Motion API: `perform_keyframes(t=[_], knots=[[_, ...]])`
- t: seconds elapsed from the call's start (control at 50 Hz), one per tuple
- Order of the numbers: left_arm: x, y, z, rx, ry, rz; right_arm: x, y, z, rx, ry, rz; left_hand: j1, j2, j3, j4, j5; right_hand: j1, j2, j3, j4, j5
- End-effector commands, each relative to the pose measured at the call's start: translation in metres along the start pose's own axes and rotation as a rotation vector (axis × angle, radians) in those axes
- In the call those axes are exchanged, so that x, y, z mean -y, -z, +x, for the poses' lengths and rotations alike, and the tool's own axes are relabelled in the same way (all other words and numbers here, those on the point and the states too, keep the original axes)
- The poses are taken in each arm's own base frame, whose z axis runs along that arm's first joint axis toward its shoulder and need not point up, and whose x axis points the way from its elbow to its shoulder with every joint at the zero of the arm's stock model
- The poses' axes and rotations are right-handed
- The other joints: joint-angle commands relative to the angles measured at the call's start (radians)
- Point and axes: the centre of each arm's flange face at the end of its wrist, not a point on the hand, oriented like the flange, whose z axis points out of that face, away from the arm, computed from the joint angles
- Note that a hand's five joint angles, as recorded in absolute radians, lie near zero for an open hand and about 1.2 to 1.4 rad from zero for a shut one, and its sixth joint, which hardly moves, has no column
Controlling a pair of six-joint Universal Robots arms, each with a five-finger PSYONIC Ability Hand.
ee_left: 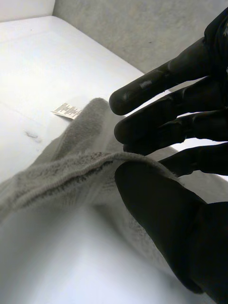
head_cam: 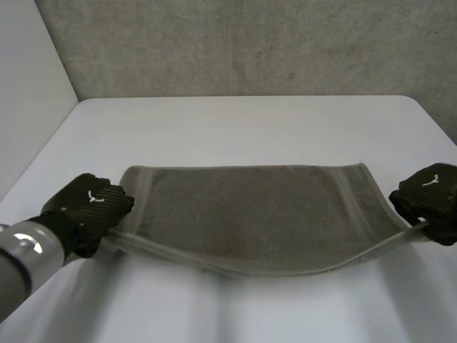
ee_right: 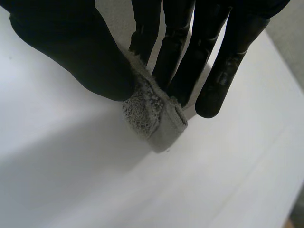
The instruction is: Fold the towel.
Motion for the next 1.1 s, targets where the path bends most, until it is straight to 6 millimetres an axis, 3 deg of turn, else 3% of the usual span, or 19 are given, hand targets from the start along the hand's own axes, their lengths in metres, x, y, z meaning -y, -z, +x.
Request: perform_keyframes(t=[0.02,0.04,0.06,0.1,0.12,0.14,0.22,0.28,0.32,0.48,0.86,0.88,0.9,0.92,0.94,0.96,0.98,1.1], knots=[[-0.011,-0.066,-0.005,0.016,-0.01,0.009,-0.011,-0.06,0.009,0.005,-0.103,-0.013,0.235,0.179,0.181,0.18,0.2,0.433,0.223,0.21,0.205,0.235],[-0.012,-0.082,-0.006,0.012,-0.011,0.012,-0.01,-0.073,0.008,0.008,-0.12,-0.009,0.235,0.179,0.181,0.18,0.2,0.433,0.223,0.21,0.205,0.235],[-0.012,-0.082,-0.006,0.012,-0.011,0.012,-0.01,-0.073,0.008,0.008,-0.12,-0.009,0.235,0.179,0.181,0.18,0.2,0.433,0.223,0.21,0.205,0.235],[-0.01,-0.109,-0.006,0.007,-0.032,0.026,-0.004,-0.103,0.003,0.005,-0.126,0.013,0.235,0.179,0.181,0.18,0.2,0.433,0.223,0.21,0.205,0.235],[-0.01,-0.109,-0.006,0.007,-0.032,0.026,-0.004,-0.103,0.003,0.005,-0.126,0.013,0.235,0.179,0.181,0.18,0.2,0.433,0.223,0.21,0.205,0.235],[-0.007,-0.122,-0.008,0.013,-0.051,0.043,0.0,-0.117,0.002,-0.014,-0.129,0.027,0.235,0.179,0.181,0.18,0.2,0.433,0.223,0.21,0.205,0.235],[0.001,-0.162,-0.011,0.043,-0.117,0.101,0.005,-0.153,0.013,-0.126,-0.136,0.072,0.235,0.179,0.181,0.18,0.2,0.433,0.223,0.21,0.205,0.235],[0.002,-0.173,-0.012,0.055,-0.13,0.116,0.007,-0.164,0.019,-0.168,-0.134,0.099,0.235,0.179,0.181,0.18,0.2,0.433,0.223,0.21,0.205,0.235],[0.003,-0.194,-0.014,0.07,-0.142,0.137,0.013,-0.18,0.03,-0.244,-0.124,0.164,0.235,0.179,0.181,0.18,0.2,0.433,0.223,0.21,0.205,0.235],[0.008,-0.23,-0.019,0.115,-0.154,0.191,0.028,-0.201,0.048,-0.378,-0.108,0.287,0.235,0.179,0.181,0.18,0.2,0.433,0.223,0.21,0.205,0.235],[0.013,-0.26,-0.028,0.221,-0.166,0.285,0.033,-0.239,0.051,-0.433,-0.082,0.372,0.235,0.179,0.181,0.18,0.2,0.433,0.223,0.21,0.205,0.235],[0.013,-0.26,-0.028,0.221,-0.166,0.285,0.032,-0.24,0.051,-0.434,-0.083,0.369,0.235,0.179,0.181,0.18,0.2,-0.013,-0.223,-0.236,-0.242,-0.212],[0.013,-0.259,-0.027,0.22,-0.167,0.286,0.032,-0.24,0.051,-0.434,-0.083,0.369,0.235,0.179,0.181,0.18,0.2,-0.018,-0.228,-0.241,-0.246,-0.216],[0.011,-0.258,-0.026,0.216,-0.165,0.28,0.032,-0.24,0.05,-0.437,-0.084,0.365,-0.253,-0.308,-0.307,-0.308,-0.288,-0.591,-0.8,-0.814,-0.819,-0.789],[0.011,-0.258,-0.026,0.216,-0.165,0.28,0.032,-0.24,0.05,-0.437,-0.084,0.365,-0.258,-0.313,-0.312,-0.313,-0.293,-0.596,-0.806,-0.819,-0.824,-0.794],[0.012,-0.256,-0.023,0.209,-0.166,0.279,0.033,-0.238,0.051,-0.438,-0.086,0.368,-0.752,-0.808,-0.806,-0.807,-0.787,-0.789,-0.998,-1.012,-1.017,-0.987],[0.014,-0.252,-0.019,0.198,-0.167,0.281,0.035,-0.235,0.051,-0.436,-0.087,0.376,-0.957,-1.013,-1.011,-1.013,-0.992,-0.789,-0.998,-1.012,-1.017,-0.987],[0.031,-0.231,-0.024,0.203,-0.158,0.305,0.05,-0.206,0.063,-0.456,-0.124,0.424,-0.977,-1.033,-1.031,-1.033,-1.012,-0.789,-0.998,-1.012,-1.017,-0.987]])
